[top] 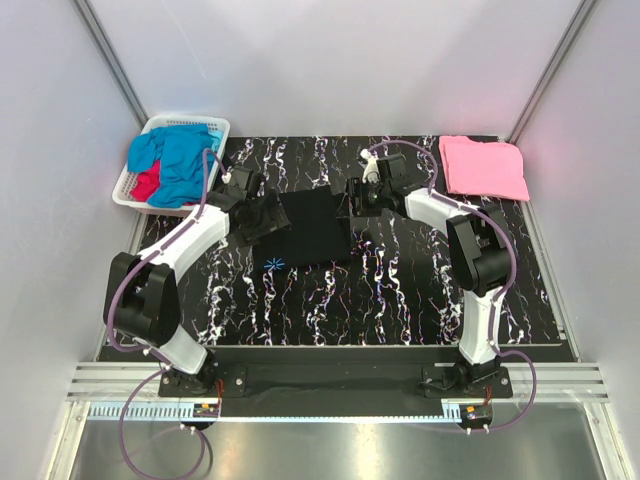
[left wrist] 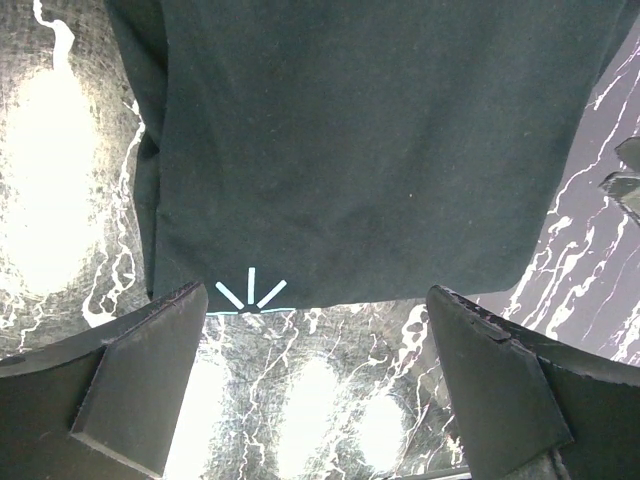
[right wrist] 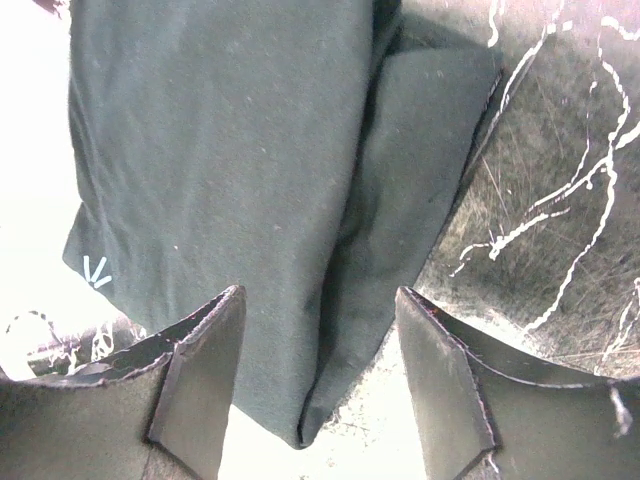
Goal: Fold and stack the t-shirts
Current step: Fold the tshirt, then neatly place the folded tshirt to the corner
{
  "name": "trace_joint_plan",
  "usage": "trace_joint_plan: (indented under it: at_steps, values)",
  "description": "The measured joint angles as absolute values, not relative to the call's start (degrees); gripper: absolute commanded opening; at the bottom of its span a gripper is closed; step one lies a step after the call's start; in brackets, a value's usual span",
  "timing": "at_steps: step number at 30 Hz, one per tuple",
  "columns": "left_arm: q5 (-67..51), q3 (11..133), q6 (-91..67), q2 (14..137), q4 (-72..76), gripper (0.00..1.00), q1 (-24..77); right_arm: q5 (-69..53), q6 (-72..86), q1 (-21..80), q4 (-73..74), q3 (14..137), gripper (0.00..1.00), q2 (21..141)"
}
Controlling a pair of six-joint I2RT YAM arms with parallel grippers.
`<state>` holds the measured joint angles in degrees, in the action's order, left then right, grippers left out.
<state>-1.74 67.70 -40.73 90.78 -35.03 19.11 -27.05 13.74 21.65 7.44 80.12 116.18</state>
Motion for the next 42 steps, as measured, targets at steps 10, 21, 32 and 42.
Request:
trace_joint_plan:
  at_steps: [10, 21, 32, 42]
  values:
    - [-2.24, 67.68, -40.73, 90.78, -34.94, 0.99, 19.00, -28.12, 13.67, 21.65, 7.16, 80.66, 0.69, 116.95]
    - [-2.87, 67.20, -40.66, 90.78, -34.74, 0.99, 18.46, -29.56, 12.60, 21.65, 7.64, 84.53, 0.70, 123.98]
    - [-3.09, 66.92, -40.49, 90.78, -34.54, 0.99, 18.20, -32.10, 12.49, 21.63, 8.10, 86.91, 0.43, 126.48]
    - [-3.22, 66.92, -40.51, 88.99, -34.54, 0.99, 18.00, -32.67, 9.80, 21.69, 14.74, 87.92, 0.00, 126.93]
